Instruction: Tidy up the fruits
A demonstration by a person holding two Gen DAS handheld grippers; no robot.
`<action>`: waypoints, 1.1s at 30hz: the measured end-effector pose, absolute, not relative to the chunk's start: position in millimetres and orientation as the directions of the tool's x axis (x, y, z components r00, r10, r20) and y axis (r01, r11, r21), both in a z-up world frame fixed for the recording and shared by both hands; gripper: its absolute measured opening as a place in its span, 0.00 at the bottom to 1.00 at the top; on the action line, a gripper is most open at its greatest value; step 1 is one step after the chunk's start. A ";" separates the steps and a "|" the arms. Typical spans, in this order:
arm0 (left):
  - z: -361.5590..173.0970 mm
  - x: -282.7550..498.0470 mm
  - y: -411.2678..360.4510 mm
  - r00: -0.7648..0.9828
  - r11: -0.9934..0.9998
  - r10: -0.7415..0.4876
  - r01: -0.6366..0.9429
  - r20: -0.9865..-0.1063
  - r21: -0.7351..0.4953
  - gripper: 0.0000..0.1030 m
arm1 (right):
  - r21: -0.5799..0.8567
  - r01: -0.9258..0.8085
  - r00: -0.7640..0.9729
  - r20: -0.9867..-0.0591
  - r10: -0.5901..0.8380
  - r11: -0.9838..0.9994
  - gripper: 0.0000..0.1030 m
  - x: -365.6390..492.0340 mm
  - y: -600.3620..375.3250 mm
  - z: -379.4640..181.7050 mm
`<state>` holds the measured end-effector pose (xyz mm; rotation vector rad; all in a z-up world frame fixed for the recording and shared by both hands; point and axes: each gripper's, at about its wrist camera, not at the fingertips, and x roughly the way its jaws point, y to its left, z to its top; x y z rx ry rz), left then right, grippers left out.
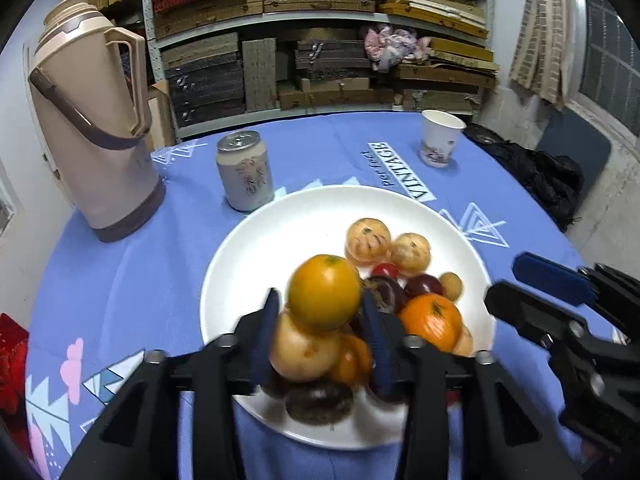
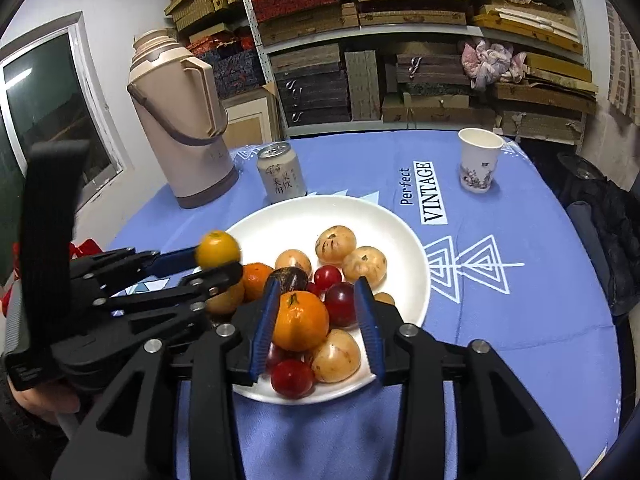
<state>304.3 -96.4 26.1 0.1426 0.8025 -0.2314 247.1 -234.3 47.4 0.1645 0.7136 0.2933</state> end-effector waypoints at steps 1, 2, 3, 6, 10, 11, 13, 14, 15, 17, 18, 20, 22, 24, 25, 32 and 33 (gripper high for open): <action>27.6 305.3 -95.8 0.681 0.969 -0.138 0.242 -0.719 0.043 0.75 | 0.264 -0.200 0.718 -0.616 0.324 0.944 0.38 248.6 -237.7 45.7; 29.1 304.0 -94.0 0.691 0.971 -0.136 0.233 -0.710 0.041 0.78 | 0.270 -0.195 0.717 -0.616 0.325 0.943 0.38 249.0 -239.5 44.6; 31.3 301.6 -92.1 0.704 0.972 -0.144 0.234 -0.696 0.036 0.78 | 0.285 -0.190 0.716 -0.614 0.331 0.940 0.39 249.4 -242.7 42.1; 33.7 300.6 -90.2 0.712 0.972 -0.132 0.228 -0.690 0.049 0.78 | 0.315 -0.179 0.712 -0.613 0.343 0.932 0.41 248.9 -248.0 38.1; 31.3 295.0 -82.3 0.706 0.978 -0.121 0.207 -0.697 0.040 0.78 | 0.329 -0.179 0.715 -0.604 0.352 0.927 0.45 244.0 -249.8 39.2; 30.4 292.1 -80.5 0.706 0.978 -0.119 0.204 -0.698 0.040 0.78 | 0.328 -0.180 0.716 -0.603 0.353 0.927 0.46 242.7 -249.9 39.7; 28.6 284.7 -76.9 0.707 0.979 -0.110 0.198 -0.698 0.046 0.79 | 0.325 -0.188 0.717 -0.600 0.356 0.927 0.47 238.1 -248.1 41.3; 28.6 282.1 -75.8 0.709 0.980 -0.106 0.194 -0.698 0.048 0.80 | 0.323 -0.192 0.716 -0.600 0.357 0.927 0.48 235.7 -246.4 41.9; 28.1 277.4 -73.9 0.710 0.981 -0.101 0.188 -0.697 0.050 0.82 | 0.321 -0.193 0.715 -0.601 0.357 0.927 0.48 233.8 -244.7 42.4; 28.3 268.8 -70.1 0.716 0.983 -0.090 0.175 -0.693 0.054 0.84 | 0.316 -0.195 0.717 -0.600 0.355 0.929 0.51 228.1 -242.2 43.7; 28.5 264.4 -68.9 0.717 0.983 -0.087 0.173 -0.691 0.055 0.85 | 0.313 -0.193 0.721 -0.598 0.351 0.930 0.54 225.5 -240.7 44.6; 29.0 256.4 -66.1 0.720 0.984 -0.085 0.167 -0.689 0.054 0.90 | 0.307 -0.185 0.725 -0.598 0.340 0.934 0.57 218.8 -239.3 45.4; 30.0 246.3 -63.8 0.727 0.986 -0.074 0.154 -0.683 0.058 0.92 | 0.299 -0.179 0.726 -0.603 0.331 0.937 0.61 210.4 -236.8 44.5; 30.0 234.9 -61.2 0.731 0.988 -0.067 0.146 -0.679 0.059 0.93 | 0.288 -0.173 0.725 -0.610 0.320 0.942 0.65 201.9 -233.5 42.4; 29.7 231.4 -60.3 0.730 0.988 -0.066 0.143 -0.680 0.057 0.94 | 0.282 -0.166 0.723 -0.616 0.311 0.945 0.67 196.0 -231.5 40.3; 19.8 196.9 -54.8 0.712 0.989 -0.076 0.144 -0.698 0.039 0.96 | 0.246 -0.154 0.713 -0.643 0.280 0.957 0.78 156.7 -220.2 28.3; 17.7 190.7 -53.0 0.707 0.989 -0.081 0.144 -0.702 0.031 0.96 | 0.242 -0.152 0.713 -0.644 0.276 0.958 0.79 152.8 -219.4 27.6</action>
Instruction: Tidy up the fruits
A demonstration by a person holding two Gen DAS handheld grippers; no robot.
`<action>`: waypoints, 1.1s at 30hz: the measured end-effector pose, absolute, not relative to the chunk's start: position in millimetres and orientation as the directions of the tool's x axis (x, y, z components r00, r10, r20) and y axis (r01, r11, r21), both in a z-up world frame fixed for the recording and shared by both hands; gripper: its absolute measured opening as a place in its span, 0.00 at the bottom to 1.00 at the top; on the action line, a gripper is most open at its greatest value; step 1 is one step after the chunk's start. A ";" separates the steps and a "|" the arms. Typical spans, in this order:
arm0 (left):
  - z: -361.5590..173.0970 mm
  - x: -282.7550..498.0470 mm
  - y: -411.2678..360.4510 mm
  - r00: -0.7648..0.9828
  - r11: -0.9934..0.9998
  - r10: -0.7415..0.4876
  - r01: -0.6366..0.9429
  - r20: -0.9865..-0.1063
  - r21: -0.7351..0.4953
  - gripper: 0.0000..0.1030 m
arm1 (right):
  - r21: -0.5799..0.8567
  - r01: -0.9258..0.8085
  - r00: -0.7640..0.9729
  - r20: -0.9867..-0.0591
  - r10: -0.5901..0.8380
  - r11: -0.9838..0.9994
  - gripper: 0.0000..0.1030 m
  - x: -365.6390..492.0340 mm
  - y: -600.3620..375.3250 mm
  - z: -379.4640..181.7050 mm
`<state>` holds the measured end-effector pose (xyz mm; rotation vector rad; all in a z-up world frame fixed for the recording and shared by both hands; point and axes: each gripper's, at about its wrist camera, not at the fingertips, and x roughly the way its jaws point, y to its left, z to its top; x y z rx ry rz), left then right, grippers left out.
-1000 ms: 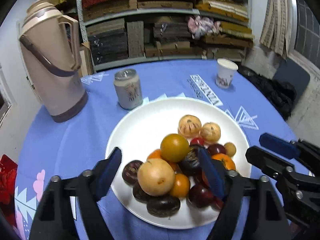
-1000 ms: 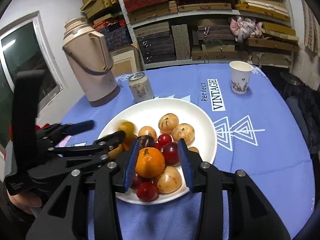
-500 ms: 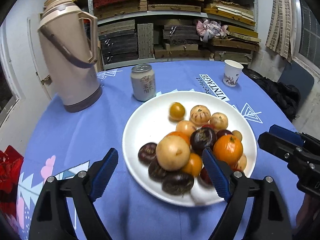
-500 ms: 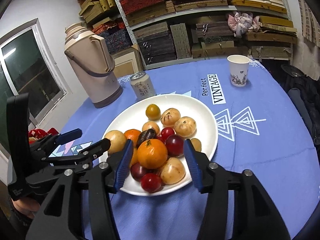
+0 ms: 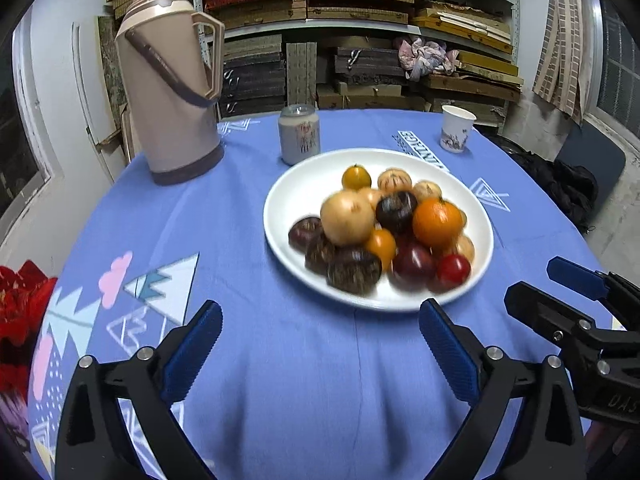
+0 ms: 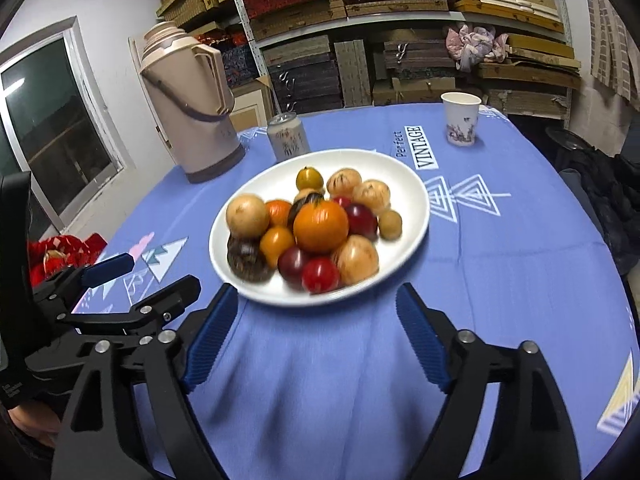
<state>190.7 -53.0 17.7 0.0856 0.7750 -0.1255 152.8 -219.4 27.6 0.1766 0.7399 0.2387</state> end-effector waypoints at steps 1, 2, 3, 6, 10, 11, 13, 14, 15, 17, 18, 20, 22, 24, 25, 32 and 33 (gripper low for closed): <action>15.9 186.6 -52.0 0.704 0.989 -0.084 0.144 -0.705 0.026 0.96 | 0.235 -0.151 0.713 -0.647 0.270 0.960 0.80 145.9 -217.6 26.5; 13.9 181.7 -50.4 0.699 0.990 -0.085 0.143 -0.710 0.022 0.96 | 0.229 -0.152 0.712 -0.649 0.267 0.962 0.81 141.3 -216.5 26.2; 12.1 177.1 -49.2 0.695 0.990 -0.082 0.141 -0.714 0.024 0.96 | 0.223 -0.152 0.712 -0.651 0.263 0.963 0.85 136.1 -215.1 25.7; 9.8 162.0 -45.8 0.696 0.990 -0.078 0.136 -0.714 0.024 0.96 | 0.201 -0.149 0.717 -0.652 0.246 0.968 0.92 119.3 -211.8 24.7; 9.9 145.4 -43.7 0.698 0.991 -0.081 0.134 -0.711 0.020 0.96 | 0.196 -0.135 0.712 -0.662 0.233 0.971 0.95 105.8 -212.0 22.8; 10.8 141.4 -43.3 0.699 0.991 -0.083 0.136 -0.710 0.018 0.96 | 0.193 -0.130 0.709 -0.667 0.228 0.972 0.95 102.8 -212.2 22.0; 12.9 135.6 -42.6 0.703 0.990 -0.086 0.138 -0.706 0.017 0.96 | 0.190 -0.121 0.706 -0.673 0.219 0.974 0.95 97.2 -212.7 20.3; 13.8 132.9 -42.4 0.704 0.990 -0.086 0.138 -0.705 0.017 0.96 | 0.187 -0.118 0.705 -0.676 0.215 0.975 0.95 94.8 -213.0 19.9; 15.2 129.4 -42.3 0.707 0.990 -0.087 0.139 -0.702 0.017 0.96 | 0.185 -0.117 0.705 -0.677 0.212 0.976 0.95 92.0 -213.1 19.4; 17.1 123.5 -42.3 0.712 0.990 -0.086 0.139 -0.696 0.019 0.96 | 0.187 -0.116 0.705 -0.677 0.213 0.975 0.95 89.3 -213.5 19.1; 18.2 120.7 -42.7 0.714 0.990 -0.089 0.141 -0.694 0.019 0.96 | 0.188 -0.116 0.705 -0.676 0.214 0.975 0.95 86.9 -213.4 18.7; 19.2 117.5 -43.1 0.717 0.989 -0.089 0.143 -0.692 0.021 0.96 | 0.188 -0.118 0.704 -0.677 0.215 0.975 0.95 83.4 -212.5 18.4; 20.4 113.7 -43.5 0.721 0.990 -0.084 0.140 -0.688 0.026 0.96 | 0.187 -0.121 0.704 -0.676 0.217 0.975 0.95 80.7 -212.3 18.7; 21.1 110.7 -43.3 0.724 0.990 -0.082 0.138 -0.685 0.027 0.96 | 0.188 -0.122 0.705 -0.675 0.218 0.975 0.95 78.4 -212.3 18.7; 21.7 109.1 -43.3 0.726 0.990 -0.083 0.139 -0.683 0.028 0.96 | 0.188 -0.121 0.705 -0.675 0.218 0.975 0.95 78.0 -212.3 18.9; 23.6 105.4 -43.7 0.730 0.989 -0.084 0.142 -0.678 0.031 0.96 | 0.185 -0.117 0.711 -0.670 0.212 0.976 0.95 73.9 -212.8 21.3; 23.7 105.0 -43.4 0.730 0.989 -0.084 0.143 -0.678 0.031 0.96 | 0.185 -0.116 0.712 -0.669 0.212 0.976 0.95 73.3 -212.8 21.8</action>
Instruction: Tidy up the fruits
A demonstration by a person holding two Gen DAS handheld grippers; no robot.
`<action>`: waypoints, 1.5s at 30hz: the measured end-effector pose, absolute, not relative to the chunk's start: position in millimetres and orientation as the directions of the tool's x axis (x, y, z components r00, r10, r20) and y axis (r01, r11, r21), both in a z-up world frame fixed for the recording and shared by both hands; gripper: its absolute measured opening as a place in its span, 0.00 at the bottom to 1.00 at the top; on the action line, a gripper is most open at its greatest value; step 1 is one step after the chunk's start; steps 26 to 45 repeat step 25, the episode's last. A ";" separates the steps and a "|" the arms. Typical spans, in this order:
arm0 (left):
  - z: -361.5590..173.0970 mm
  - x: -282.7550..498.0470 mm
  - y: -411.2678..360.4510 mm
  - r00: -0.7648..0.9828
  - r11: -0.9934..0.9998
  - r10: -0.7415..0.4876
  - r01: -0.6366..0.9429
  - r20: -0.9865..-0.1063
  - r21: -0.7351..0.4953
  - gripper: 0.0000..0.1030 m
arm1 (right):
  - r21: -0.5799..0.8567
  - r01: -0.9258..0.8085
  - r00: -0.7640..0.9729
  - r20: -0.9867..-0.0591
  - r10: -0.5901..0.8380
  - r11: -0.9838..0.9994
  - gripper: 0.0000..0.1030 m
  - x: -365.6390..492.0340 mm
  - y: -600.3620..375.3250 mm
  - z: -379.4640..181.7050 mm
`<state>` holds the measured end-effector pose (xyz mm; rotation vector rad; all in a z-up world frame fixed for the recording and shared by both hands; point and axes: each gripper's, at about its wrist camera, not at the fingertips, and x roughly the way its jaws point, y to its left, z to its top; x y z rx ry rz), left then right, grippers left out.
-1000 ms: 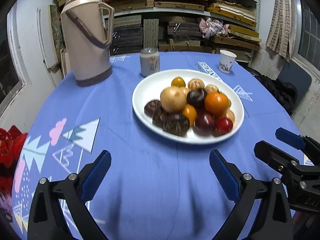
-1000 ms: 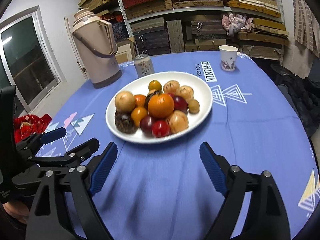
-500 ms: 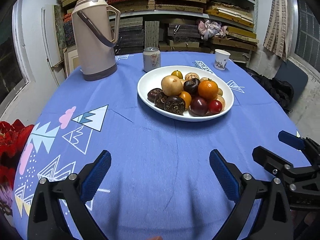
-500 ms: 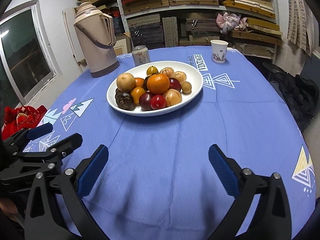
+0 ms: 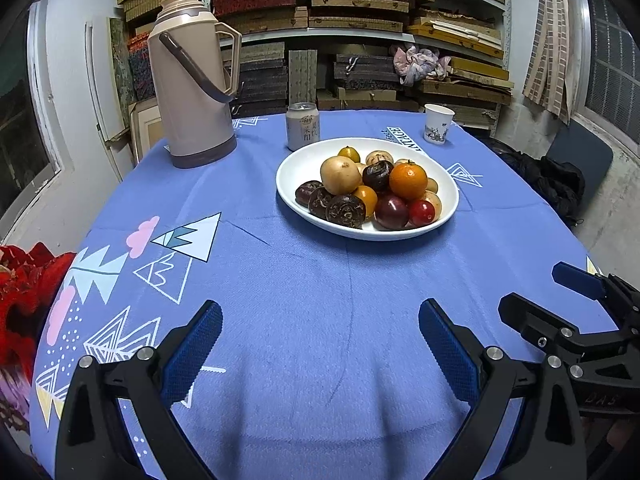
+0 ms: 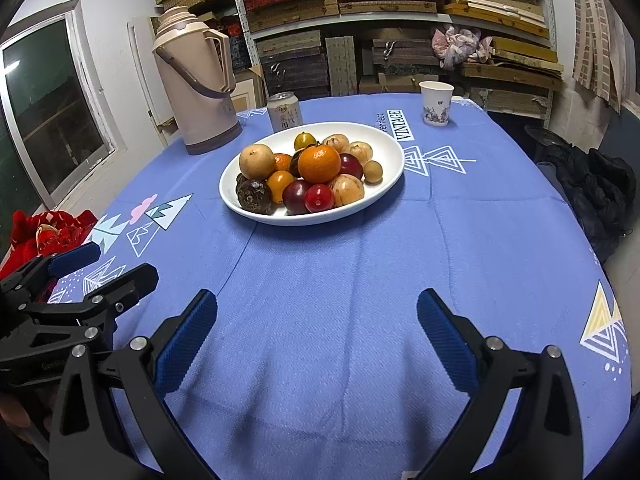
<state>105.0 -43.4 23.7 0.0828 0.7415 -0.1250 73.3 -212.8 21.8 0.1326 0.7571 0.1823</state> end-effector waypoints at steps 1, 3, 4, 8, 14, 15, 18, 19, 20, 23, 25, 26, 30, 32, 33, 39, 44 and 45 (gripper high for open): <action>23.7 104.3 -43.7 0.731 0.989 -0.084 0.144 -0.677 0.032 0.96 | 0.185 -0.116 0.713 -0.668 0.212 0.976 0.95 72.9 -213.2 22.1; 23.9 102.9 -44.2 0.733 0.989 -0.083 0.145 -0.675 0.035 0.96 | 0.183 -0.115 0.714 -0.668 0.210 0.976 0.95 72.5 -213.1 22.4; 24.2 101.9 -44.6 0.735 0.989 -0.083 0.146 -0.673 0.038 0.96 | 0.181 -0.114 0.715 -0.668 0.207 0.977 0.95 71.6 -213.3 22.8; 24.8 98.2 -47.0 0.741 0.988 -0.071 0.142 -0.667 0.052 0.96 | 0.173 -0.109 0.717 -0.669 0.198 0.979 0.95 68.6 -214.3 23.6; 22.5 95.7 -49.4 0.742 0.989 -0.057 0.136 -0.668 0.067 0.96 | 0.174 -0.103 0.716 -0.670 0.194 0.979 0.95 68.2 -216.1 23.5; 22.1 94.9 -50.0 0.744 0.988 -0.055 0.137 -0.666 0.072 0.96 | 0.174 -0.104 0.717 -0.670 0.195 0.979 0.95 68.3 -215.9 23.5; 20.2 94.7 -49.4 0.737 0.988 -0.065 0.144 -0.673 0.062 0.96 | 0.176 -0.102 0.717 -0.669 0.195 0.979 0.95 67.9 -216.9 23.0; 19.6 95.6 -49.0 0.730 0.988 -0.069 0.146 -0.680 0.057 0.96 | 0.176 -0.102 0.717 -0.670 0.195 0.979 0.95 67.8 -217.3 22.8; 18.5 96.2 -48.9 0.723 0.988 -0.070 0.147 -0.687 0.054 0.96 | 0.178 -0.101 0.715 -0.671 0.195 0.979 0.95 67.6 -217.8 22.2; 16.4 95.0 -49.8 0.725 0.987 -0.058 0.147 -0.686 0.071 0.96 | 0.178 -0.100 0.708 -0.678 0.195 0.979 0.95 67.2 -217.7 19.9; 15.2 94.5 -50.1 0.725 0.986 -0.052 0.146 -0.687 0.080 0.96 | 0.177 -0.100 0.706 -0.681 0.195 0.979 0.95 66.8 -217.8 18.7; 15.2 94.5 -50.1 0.725 0.986 -0.052 0.146 -0.687 0.080 0.96 | 0.177 -0.100 0.706 -0.681 0.195 0.979 0.95 66.8 -217.8 18.7; 15.2 94.5 -50.1 0.725 0.986 -0.052 0.146 -0.687 0.080 0.96 | 0.177 -0.100 0.706 -0.681 0.195 0.979 0.95 66.8 -217.8 18.7; 15.2 94.5 -50.1 0.725 0.986 -0.052 0.146 -0.687 0.080 0.96 | 0.177 -0.100 0.706 -0.681 0.195 0.979 0.95 66.8 -217.8 18.7; 15.2 94.5 -50.1 0.725 0.986 -0.052 0.146 -0.687 0.080 0.96 | 0.177 -0.100 0.706 -0.681 0.195 0.979 0.95 66.8 -217.8 18.7; 15.2 94.5 -50.1 0.725 0.986 -0.052 0.146 -0.687 0.080 0.96 | 0.177 -0.100 0.706 -0.681 0.195 0.979 0.95 66.8 -217.8 18.7; 15.2 94.5 -50.1 0.725 0.986 -0.052 0.146 -0.687 0.080 0.96 | 0.177 -0.100 0.706 -0.681 0.195 0.979 0.95 66.8 -217.8 18.7; 15.2 94.5 -50.1 0.725 0.986 -0.052 0.146 -0.687 0.080 0.96 | 0.177 -0.100 0.706 -0.681 0.195 0.979 0.95 66.8 -217.8 18.7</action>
